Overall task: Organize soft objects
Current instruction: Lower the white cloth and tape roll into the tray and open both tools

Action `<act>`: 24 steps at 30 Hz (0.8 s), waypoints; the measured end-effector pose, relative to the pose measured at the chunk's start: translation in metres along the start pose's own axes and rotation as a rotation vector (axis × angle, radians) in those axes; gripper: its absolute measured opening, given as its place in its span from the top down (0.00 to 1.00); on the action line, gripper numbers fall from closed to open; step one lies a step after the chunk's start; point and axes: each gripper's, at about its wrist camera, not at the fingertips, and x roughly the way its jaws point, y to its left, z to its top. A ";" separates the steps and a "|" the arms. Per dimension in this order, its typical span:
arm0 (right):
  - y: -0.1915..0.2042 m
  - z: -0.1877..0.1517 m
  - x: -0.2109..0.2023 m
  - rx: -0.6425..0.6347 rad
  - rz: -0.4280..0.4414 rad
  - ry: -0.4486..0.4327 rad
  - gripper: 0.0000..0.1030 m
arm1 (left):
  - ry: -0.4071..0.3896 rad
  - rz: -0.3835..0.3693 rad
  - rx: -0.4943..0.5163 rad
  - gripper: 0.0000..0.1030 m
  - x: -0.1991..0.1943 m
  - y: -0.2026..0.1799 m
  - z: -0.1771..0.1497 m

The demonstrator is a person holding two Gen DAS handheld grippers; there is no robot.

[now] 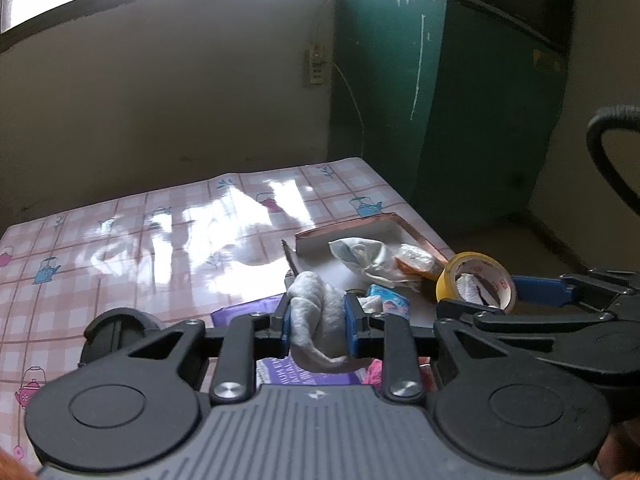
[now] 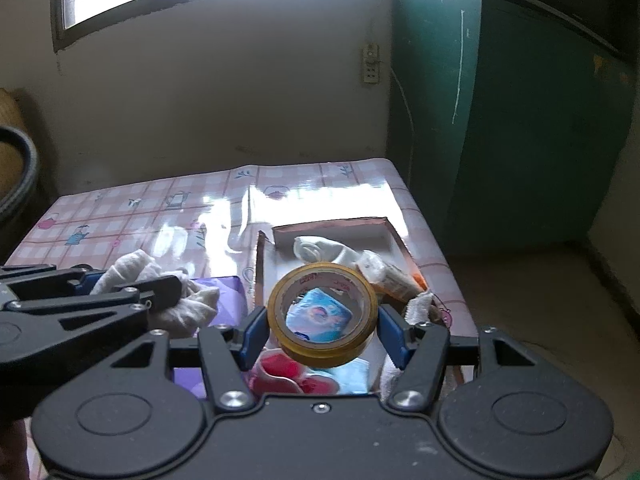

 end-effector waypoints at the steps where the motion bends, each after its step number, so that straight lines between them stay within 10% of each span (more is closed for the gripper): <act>1: -0.002 0.000 0.000 0.000 -0.002 0.001 0.31 | 0.000 -0.002 0.001 0.73 0.000 -0.002 0.000; 24: -0.046 0.003 0.009 0.005 -0.029 0.014 0.31 | 0.012 -0.039 0.023 0.74 0.024 -0.038 0.009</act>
